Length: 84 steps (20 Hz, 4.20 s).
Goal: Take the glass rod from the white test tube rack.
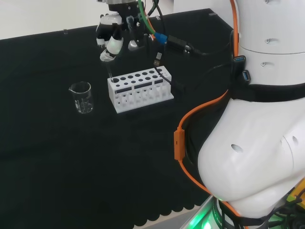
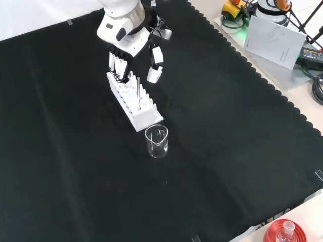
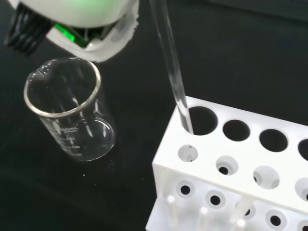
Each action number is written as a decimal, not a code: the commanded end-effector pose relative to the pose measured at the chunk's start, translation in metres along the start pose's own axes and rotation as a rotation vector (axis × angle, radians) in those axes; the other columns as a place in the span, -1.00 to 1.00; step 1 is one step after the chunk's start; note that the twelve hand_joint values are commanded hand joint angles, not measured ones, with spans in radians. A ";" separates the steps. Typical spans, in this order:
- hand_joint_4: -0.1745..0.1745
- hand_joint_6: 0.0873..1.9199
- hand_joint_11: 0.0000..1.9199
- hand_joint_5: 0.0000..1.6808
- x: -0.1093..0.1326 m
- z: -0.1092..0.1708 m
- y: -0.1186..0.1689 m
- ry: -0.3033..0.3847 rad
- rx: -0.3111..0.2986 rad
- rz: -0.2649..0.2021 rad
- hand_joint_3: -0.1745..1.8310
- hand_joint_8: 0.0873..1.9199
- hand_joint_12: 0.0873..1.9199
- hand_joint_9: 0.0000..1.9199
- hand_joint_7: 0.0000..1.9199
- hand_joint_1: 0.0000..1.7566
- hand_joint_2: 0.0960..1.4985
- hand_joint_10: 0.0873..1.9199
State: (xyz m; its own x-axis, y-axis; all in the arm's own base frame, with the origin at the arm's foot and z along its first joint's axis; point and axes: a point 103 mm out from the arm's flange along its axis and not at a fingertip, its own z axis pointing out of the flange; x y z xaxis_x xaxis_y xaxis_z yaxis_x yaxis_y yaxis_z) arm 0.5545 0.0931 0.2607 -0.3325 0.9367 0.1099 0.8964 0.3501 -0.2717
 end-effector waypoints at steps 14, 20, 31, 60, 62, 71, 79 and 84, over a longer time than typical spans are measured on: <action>-1.00 -0.05 0.03 -0.09 -0.006 0.003 0.003 0.010 -0.009 0.002 -0.16 -0.20 0.32 0.19 0.10 0.15 -0.40 -0.29; -1.00 -0.18 0.16 0.10 0.000 0.007 0.015 -0.015 -0.016 0.002 -0.15 -0.26 0.25 0.29 0.20 0.22 -0.36 -0.34; -1.00 -0.32 0.34 0.28 0.010 0.011 0.031 -0.012 0.002 -0.022 -0.12 -0.47 0.15 0.46 0.39 0.27 -0.37 -0.51; -1.00 -0.30 0.62 0.45 0.012 -0.019 0.019 -0.150 -0.051 0.047 0.08 -0.44 -0.31 0.91 0.53 0.52 -0.41 -1.00; -1.00 -0.29 0.62 0.45 0.011 -0.021 0.017 -0.148 -0.060 0.047 0.08 -0.43 -0.31 0.92 0.53 0.52 -0.42 -1.00; -1.00 -0.25 0.62 0.43 0.005 -0.026 0.005 -0.131 -0.074 0.060 0.11 -0.37 -0.29 0.94 0.51 0.52 -0.43 -1.00; -1.00 -0.11 0.62 0.40 0.011 -0.034 -0.004 -0.129 -0.093 0.057 0.00 -0.70 -0.26 0.96 0.75 0.37 -0.26 -1.00; -1.00 -0.11 0.62 0.40 0.015 -0.041 -0.008 -0.131 -0.100 0.061 0.00 -0.70 -0.26 0.96 0.75 0.37 -0.26 -1.00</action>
State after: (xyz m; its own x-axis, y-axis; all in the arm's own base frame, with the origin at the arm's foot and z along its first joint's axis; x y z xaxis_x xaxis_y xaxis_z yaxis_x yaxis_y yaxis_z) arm 0.5573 0.1021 0.2998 -0.3090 0.9506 -0.0307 0.9369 0.2987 -0.1815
